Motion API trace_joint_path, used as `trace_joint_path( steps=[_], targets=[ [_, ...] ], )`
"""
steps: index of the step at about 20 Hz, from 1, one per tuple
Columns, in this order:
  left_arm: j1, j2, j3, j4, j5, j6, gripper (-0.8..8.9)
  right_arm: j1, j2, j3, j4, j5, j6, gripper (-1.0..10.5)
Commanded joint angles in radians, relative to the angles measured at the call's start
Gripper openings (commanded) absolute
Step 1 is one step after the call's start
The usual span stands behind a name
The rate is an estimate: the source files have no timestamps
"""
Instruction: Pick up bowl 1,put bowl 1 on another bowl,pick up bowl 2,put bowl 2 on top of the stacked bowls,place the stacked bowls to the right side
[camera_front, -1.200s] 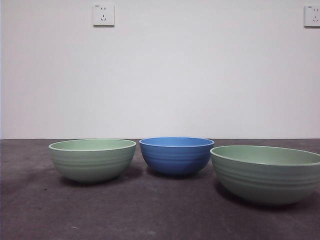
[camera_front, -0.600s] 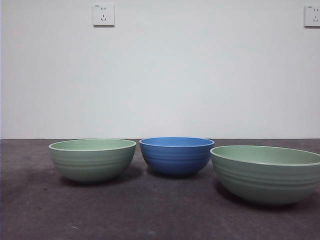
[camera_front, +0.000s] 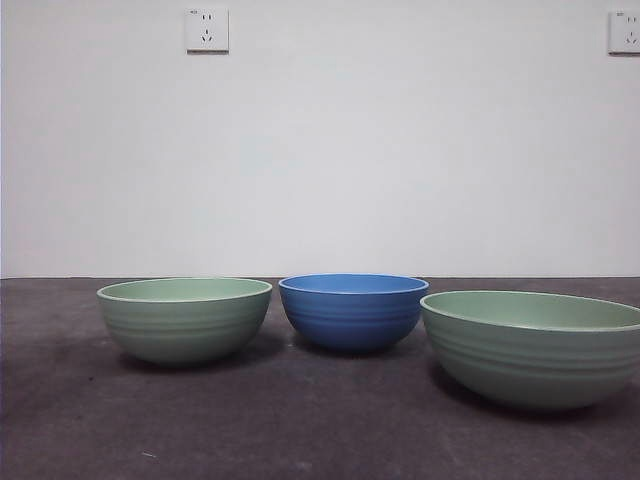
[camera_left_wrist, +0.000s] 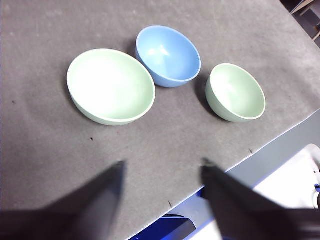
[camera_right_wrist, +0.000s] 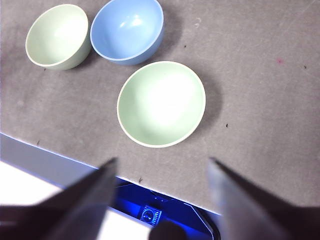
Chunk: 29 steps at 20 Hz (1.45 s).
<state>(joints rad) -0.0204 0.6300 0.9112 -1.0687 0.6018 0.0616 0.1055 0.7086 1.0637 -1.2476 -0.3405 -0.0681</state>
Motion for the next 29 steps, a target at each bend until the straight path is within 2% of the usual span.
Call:
trace_joint_path(
  steps=[1, 5, 13, 15, 19, 22, 23, 29],
  targets=[
    [-0.003, -0.003, 0.000, 0.000, 0.003, 0.009, 6.10, 0.002, 0.014, 0.002, 0.018, -0.001, 0.027, 5.4],
    [-0.003, -0.003, 0.000, 0.001, 0.004, 0.010, 6.10, 0.002, 0.108, 0.002, 0.074, -0.001, 0.061, 5.4],
    [-0.003, -0.003, 0.000, -0.006, 0.005, 0.010, 6.10, 0.003, 0.475, 0.002, 0.205, 0.003, 0.063, 5.3],
    [-0.003, -0.003, 0.000, -0.006, 0.004, 0.010, 6.10, 0.013, 0.566, 0.002, 0.238, 0.006, 0.062, 4.4],
    [-0.003, -0.003, 0.000, -0.005, 0.004, 0.010, 6.10, 0.048, 0.705, 0.002, 0.296, 0.011, 0.060, 4.3],
    [-0.003, -0.003, 0.000, -0.006, 0.003, 0.010, 6.10, 0.084, 0.777, 0.002, 0.337, 0.086, 0.060, 4.3],
    [-0.003, -0.003, 0.000, -0.006, 0.003, 0.010, 6.10, 0.095, 0.800, 0.002, 0.347, 0.111, 0.060, 4.1],
    [-0.003, -0.003, 0.000, -0.006, 0.002, 0.010, 6.10, 0.127, 0.888, 0.002, 0.389, 0.115, 0.059, 2.1]
  ],
)
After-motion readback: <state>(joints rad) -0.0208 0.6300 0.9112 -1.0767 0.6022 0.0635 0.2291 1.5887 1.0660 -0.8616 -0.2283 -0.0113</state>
